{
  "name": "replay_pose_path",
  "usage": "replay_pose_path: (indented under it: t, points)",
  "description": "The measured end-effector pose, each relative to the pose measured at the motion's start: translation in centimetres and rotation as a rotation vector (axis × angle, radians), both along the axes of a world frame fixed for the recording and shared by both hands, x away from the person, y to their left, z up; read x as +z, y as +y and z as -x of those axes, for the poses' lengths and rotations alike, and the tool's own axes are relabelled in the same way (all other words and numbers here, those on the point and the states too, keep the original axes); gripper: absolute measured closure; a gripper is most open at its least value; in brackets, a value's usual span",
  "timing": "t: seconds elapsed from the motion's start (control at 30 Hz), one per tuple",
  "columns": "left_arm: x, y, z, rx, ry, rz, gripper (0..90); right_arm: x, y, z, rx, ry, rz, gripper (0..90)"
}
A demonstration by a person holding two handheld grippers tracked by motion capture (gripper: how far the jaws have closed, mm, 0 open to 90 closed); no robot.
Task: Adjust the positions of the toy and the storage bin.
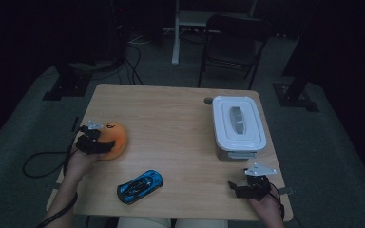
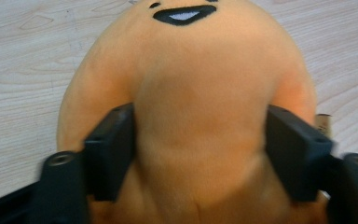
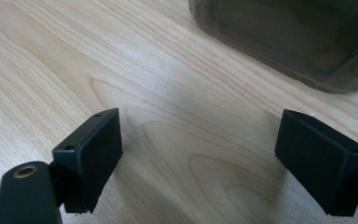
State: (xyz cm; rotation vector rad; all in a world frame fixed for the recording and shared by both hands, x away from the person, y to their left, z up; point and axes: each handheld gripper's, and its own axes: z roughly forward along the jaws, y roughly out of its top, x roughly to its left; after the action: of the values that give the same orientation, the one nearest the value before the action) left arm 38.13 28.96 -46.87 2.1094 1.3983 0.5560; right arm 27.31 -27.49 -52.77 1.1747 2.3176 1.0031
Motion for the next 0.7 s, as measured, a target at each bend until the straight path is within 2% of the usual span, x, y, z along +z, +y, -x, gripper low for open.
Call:
replay_pose_path:
  t: [0.07, 0.13, 0.2, 0.3, 0.43, 0.6, 0.7]
  points:
    - [0.1, 0.2, 0.3, 0.002, -0.013, 0.018, 46.6, 0.0, 0.0, 0.0, -0.001, 0.000, 0.000, 14.2]
    - [0.2, 0.3, 0.7, -0.003, -0.029, 0.024, 58.9, 0.0, 0.0, 0.0, -0.001, 0.000, 0.000, 14.2]
    - [0.7, 0.4, 1.2, -0.006, -0.042, 0.037, 65.0, 0.0, 0.0, 0.0, -0.001, 0.000, 0.000, 14.2]
    - [1.5, 0.2, 2.1, -0.015, -0.064, 0.026, 66.5, 0.0, 0.0, 0.0, -0.002, 0.000, 0.000, 14.3]
    - [2.2, 0.3, 3.2, -0.038, -0.056, 0.081, 68.5, 0.0, 0.0, 0.0, -0.002, 0.000, 0.000, 14.3]
    - [2.9, -0.2, 4.6, -0.057, -0.072, 0.088, 69.2, 0.0, 0.0, 0.0, -0.001, 0.000, 0.001, 14.3]
    - [3.2, -0.9, 5.3, -0.094, -0.074, 0.098, 69.3, 0.0, 0.0, 0.0, -0.001, 0.000, 0.001, 14.3]
